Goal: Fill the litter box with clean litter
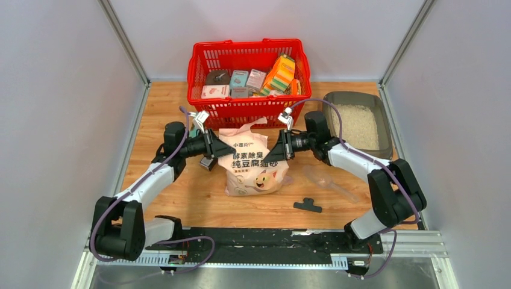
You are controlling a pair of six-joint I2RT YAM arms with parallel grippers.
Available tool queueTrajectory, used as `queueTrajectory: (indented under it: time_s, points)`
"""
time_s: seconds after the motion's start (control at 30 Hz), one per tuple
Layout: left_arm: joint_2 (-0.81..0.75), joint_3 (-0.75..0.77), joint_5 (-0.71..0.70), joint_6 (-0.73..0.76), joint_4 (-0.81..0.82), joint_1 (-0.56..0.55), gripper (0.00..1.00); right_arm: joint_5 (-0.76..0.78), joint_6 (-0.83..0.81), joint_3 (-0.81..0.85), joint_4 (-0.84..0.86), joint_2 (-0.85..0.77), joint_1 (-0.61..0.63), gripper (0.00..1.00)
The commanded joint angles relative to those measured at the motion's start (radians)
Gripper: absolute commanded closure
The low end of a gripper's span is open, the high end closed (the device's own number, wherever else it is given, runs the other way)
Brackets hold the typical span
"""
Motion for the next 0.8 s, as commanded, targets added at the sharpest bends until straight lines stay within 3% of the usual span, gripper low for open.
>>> queueTrajectory:
  time_s: [0.0,0.03,0.07,0.13,0.23,0.43,0.5,0.7,0.77]
  points:
    - [0.013,0.046,0.052,-0.113,0.057,0.008,0.81,-0.11,0.116,0.037,0.077,-0.002,-0.029,1.0]
    - [0.019,0.061,0.059,-0.129,0.001,0.013,0.96,-0.141,0.138,0.049,0.071,0.014,-0.038,1.0]
    - [0.047,0.117,0.063,-0.136,-0.076,0.028,1.0,-0.174,0.179,0.064,0.065,0.03,-0.053,1.0]
    - [0.144,0.199,0.108,-0.133,-0.348,0.045,1.0,-0.264,0.185,0.121,-0.02,0.073,-0.067,1.0]
    - [0.261,0.326,0.283,-0.164,-0.498,0.062,1.0,-0.353,0.146,0.182,-0.12,0.093,-0.072,1.0]
    - [0.275,0.308,0.326,-0.409,-0.414,0.095,1.0,-0.444,-0.281,0.328,-0.599,0.139,-0.073,1.0]
    - [0.277,0.274,0.322,-0.475,-0.383,0.096,1.0,-0.459,-0.301,0.356,-0.625,0.155,-0.07,1.0]
    - [0.272,0.304,0.28,-0.437,-0.475,0.094,1.0,-0.423,-0.275,0.356,-0.608,0.167,-0.044,1.0]
    - [0.262,0.314,0.279,-0.42,-0.471,0.096,0.88,-0.4,-0.246,0.333,-0.593,0.156,-0.041,1.0]
